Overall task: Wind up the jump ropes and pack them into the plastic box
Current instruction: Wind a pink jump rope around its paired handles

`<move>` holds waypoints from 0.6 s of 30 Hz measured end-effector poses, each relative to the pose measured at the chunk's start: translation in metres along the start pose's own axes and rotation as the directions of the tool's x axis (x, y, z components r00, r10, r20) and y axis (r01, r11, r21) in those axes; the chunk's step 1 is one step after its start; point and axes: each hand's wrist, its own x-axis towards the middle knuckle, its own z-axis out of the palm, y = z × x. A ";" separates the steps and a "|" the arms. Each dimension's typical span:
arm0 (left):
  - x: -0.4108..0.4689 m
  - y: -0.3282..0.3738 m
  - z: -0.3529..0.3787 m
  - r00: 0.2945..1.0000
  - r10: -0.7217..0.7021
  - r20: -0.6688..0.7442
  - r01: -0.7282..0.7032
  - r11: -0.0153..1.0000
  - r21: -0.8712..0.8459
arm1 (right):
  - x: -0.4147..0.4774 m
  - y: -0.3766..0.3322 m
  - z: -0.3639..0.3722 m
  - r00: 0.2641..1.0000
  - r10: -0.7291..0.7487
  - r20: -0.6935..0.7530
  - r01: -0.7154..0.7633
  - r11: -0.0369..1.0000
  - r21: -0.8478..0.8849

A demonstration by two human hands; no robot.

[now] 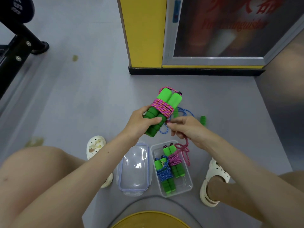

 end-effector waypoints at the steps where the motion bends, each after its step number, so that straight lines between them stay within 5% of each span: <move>1: 0.002 -0.002 -0.001 0.999 0.040 -0.030 -0.039 0.998 0.044 | 0.000 0.000 0.000 1.000 -0.003 -0.013 0.003 0.999 -0.042; 8: 0.002 -0.010 0.001 0.969 0.236 -0.072 -0.196 0.915 0.354 | -0.001 -0.001 0.004 0.990 -0.007 -0.139 -0.028 0.968 -0.249; 13: 0.002 -0.010 0.002 0.949 0.297 -0.103 -0.216 0.855 0.472 | -0.002 0.001 0.009 0.995 0.044 -0.091 -0.043 0.999 0.012; 18: -0.004 -0.009 0.008 0.908 0.410 -0.090 -0.212 0.634 0.744 | -0.002 0.001 0.012 0.993 0.113 0.021 -0.114 0.993 0.029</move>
